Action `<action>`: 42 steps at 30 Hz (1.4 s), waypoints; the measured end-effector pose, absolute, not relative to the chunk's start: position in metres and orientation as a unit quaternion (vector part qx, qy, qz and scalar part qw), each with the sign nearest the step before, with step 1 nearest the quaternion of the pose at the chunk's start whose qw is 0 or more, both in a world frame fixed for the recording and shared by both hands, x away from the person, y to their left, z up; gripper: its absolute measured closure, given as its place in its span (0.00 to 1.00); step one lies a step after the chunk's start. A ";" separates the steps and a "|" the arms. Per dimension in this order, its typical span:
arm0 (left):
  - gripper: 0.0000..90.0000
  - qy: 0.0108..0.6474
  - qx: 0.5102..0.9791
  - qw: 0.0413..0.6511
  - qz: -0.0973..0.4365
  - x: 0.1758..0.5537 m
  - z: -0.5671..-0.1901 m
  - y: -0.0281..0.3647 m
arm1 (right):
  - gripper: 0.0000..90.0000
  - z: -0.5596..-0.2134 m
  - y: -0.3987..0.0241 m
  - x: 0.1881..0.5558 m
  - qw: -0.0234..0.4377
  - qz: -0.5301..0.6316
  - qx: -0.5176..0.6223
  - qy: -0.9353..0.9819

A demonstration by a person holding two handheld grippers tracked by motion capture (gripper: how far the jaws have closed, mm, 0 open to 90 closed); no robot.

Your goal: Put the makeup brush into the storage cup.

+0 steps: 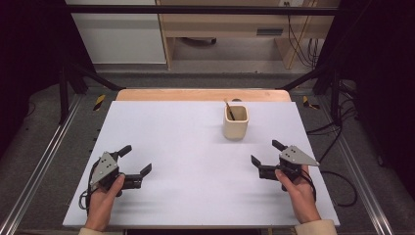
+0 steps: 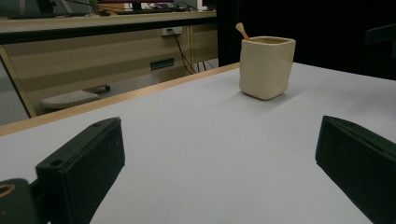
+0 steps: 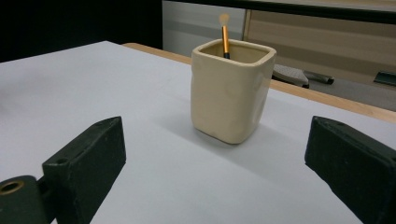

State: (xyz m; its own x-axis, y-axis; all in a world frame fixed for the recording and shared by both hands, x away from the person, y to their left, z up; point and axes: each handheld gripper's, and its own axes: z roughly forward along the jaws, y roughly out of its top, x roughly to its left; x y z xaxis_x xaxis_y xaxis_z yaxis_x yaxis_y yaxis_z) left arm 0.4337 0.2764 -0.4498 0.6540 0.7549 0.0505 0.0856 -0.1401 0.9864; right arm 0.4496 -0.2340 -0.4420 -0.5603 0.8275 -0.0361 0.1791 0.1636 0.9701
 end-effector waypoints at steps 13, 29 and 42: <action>0.01 0.291 0.700 0.587 0.284 0.433 -0.449 0.276 | 0.06 -0.452 -0.237 0.440 0.292 0.548 0.351 0.700; 0.01 0.279 0.703 0.592 0.279 0.428 -0.448 0.274 | 0.05 -0.459 -0.236 0.431 0.292 0.560 0.332 0.701; 0.01 0.271 0.703 0.600 0.271 0.413 -0.445 0.279 | 0.05 -0.470 -0.230 0.429 0.271 0.571 0.312 0.710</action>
State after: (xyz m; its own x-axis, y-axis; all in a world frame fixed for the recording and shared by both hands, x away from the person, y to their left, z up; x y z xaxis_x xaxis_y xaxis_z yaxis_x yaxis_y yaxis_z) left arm 0.4135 0.2793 -0.4453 0.7064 0.7057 0.0552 0.0563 -0.1338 0.9894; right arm 0.4290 -0.2304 -0.4703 -0.6594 0.7512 -0.0285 0.1337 0.1545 0.9789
